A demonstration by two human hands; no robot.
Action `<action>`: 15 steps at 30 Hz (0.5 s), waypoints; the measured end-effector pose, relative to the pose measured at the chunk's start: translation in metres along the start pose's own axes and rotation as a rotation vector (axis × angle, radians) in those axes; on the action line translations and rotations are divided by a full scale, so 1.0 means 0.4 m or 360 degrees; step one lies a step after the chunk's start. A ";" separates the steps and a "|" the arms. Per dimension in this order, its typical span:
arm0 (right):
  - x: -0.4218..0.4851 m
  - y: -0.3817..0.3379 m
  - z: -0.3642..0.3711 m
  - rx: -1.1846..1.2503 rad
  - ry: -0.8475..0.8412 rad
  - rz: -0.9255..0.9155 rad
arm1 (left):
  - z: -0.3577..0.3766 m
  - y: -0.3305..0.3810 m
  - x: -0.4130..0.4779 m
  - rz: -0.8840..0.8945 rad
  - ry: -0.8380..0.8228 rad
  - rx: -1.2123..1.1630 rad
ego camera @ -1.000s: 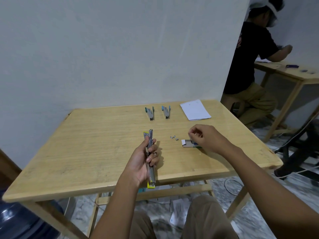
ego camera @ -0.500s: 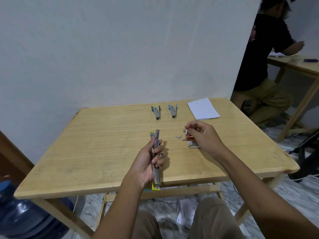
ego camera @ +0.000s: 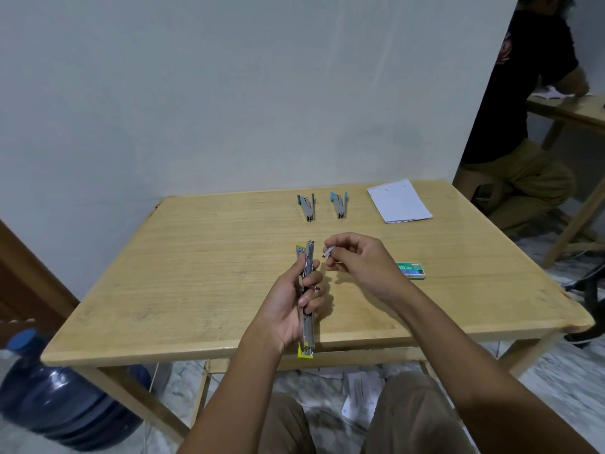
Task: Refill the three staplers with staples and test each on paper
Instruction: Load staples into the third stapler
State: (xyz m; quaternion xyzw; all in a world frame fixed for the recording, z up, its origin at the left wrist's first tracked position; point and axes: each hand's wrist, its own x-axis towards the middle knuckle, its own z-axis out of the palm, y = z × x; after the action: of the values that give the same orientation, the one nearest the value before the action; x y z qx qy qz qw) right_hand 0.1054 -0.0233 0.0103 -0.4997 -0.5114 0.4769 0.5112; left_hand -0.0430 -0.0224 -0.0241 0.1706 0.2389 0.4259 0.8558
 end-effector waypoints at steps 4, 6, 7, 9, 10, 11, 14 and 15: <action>-0.003 -0.001 0.014 0.0076 -0.0012 0.0011 | 0.006 0.001 -0.007 -0.0036 -0.0029 0.0034; -0.005 -0.003 0.018 0.0054 -0.0015 0.0011 | 0.006 0.003 -0.009 -0.0046 -0.0022 0.0013; -0.005 -0.004 0.019 0.0027 -0.0016 0.0012 | 0.007 0.003 -0.010 -0.0060 -0.0021 0.0007; -0.007 -0.006 0.017 -0.0048 -0.0008 0.0013 | 0.010 0.004 -0.014 -0.0083 -0.0031 0.0015; -0.008 -0.007 0.017 -0.0086 -0.0002 0.0014 | 0.011 0.004 -0.016 -0.0092 -0.0040 0.0017; -0.009 -0.008 0.017 -0.0116 0.0002 0.0015 | 0.011 0.003 -0.016 -0.0101 -0.0048 0.0013; -0.018 -0.013 0.021 -0.0126 0.0000 0.0005 | 0.004 0.002 -0.014 -0.0127 -0.0068 0.0000; -0.021 -0.016 0.023 -0.0111 0.0000 -0.0004 | 0.001 0.001 -0.011 -0.0136 -0.0074 0.0001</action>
State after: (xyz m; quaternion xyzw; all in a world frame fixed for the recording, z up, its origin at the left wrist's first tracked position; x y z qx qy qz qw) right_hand 0.0959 -0.0318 0.0162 -0.5165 -0.5284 0.4582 0.4941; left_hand -0.0453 -0.0257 -0.0225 0.1705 0.2262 0.3848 0.8785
